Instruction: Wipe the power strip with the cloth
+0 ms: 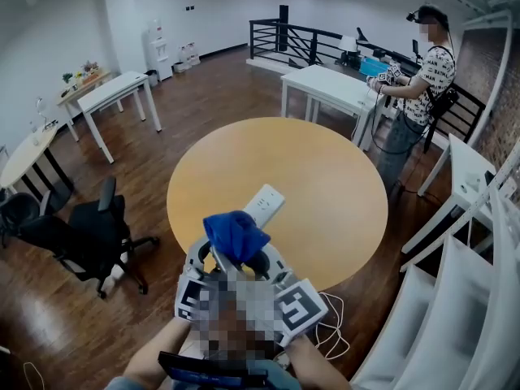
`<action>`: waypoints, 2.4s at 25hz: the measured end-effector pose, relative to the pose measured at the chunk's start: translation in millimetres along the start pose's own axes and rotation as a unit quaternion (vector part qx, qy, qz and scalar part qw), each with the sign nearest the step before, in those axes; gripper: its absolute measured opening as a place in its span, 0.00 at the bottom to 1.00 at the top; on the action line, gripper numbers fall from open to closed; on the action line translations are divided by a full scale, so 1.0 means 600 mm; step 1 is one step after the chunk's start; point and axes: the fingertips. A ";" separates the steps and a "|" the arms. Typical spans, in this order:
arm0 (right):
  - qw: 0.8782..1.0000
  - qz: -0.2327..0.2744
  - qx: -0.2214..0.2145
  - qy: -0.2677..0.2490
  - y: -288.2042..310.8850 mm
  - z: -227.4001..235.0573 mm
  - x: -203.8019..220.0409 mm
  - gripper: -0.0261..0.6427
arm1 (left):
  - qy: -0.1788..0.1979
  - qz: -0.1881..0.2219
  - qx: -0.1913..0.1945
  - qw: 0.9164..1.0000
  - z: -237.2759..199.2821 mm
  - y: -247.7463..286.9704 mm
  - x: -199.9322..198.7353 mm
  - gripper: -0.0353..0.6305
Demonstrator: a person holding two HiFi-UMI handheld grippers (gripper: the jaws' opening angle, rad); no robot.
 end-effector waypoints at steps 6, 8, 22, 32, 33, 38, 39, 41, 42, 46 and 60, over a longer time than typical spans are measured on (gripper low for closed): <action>0.999 -0.024 -0.029 0.005 0.026 -0.022 0.026 0.14 | 0.021 0.000 -0.003 1.000 0.005 -0.001 -0.005 0.48; 0.999 -0.026 -0.030 0.005 0.028 -0.020 0.030 0.14 | 0.024 0.000 -0.004 1.000 0.002 -0.005 -0.005 0.48; 0.998 0.033 0.048 -0.033 0.003 0.101 -0.054 0.14 | 0.022 0.009 -0.004 1.000 0.006 -0.020 -0.021 0.48; 0.992 0.060 0.094 -0.061 -0.014 0.173 -0.124 0.14 | 0.023 0.015 -0.003 1.000 0.011 -0.030 -0.035 0.48; 0.991 0.063 0.100 -0.065 -0.017 0.182 -0.132 0.14 | 0.023 0.014 -0.003 1.000 0.011 -0.030 -0.036 0.48; 0.986 0.068 0.124 -0.091 -0.023 0.209 -0.160 0.14 | 0.008 0.009 -0.005 1.000 0.011 -0.033 -0.038 0.48; 0.985 0.067 0.127 -0.094 -0.023 0.212 -0.162 0.14 | 0.008 0.009 -0.005 1.000 0.011 -0.034 -0.038 0.48; 0.984 0.065 0.130 -0.098 -0.022 0.217 -0.163 0.14 | 0.010 0.008 -0.004 1.000 0.012 -0.036 -0.037 0.48; 0.984 0.064 0.131 -0.099 -0.021 0.218 -0.163 0.14 | 0.012 0.008 -0.003 1.000 0.012 -0.036 -0.037 0.48; 0.985 0.060 0.126 -0.098 -0.017 0.212 -0.156 0.14 | 0.017 0.014 -0.002 1.000 0.013 -0.035 -0.038 0.48; 0.993 0.053 0.077 -0.074 0.004 0.130 -0.107 0.14 | 0.001 0.011 -0.009 1.000 0.003 -0.035 -0.039 0.48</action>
Point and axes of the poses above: the fingertips, and each gripper's own axes: y forward along the fingers, z to its right, x out of its underside
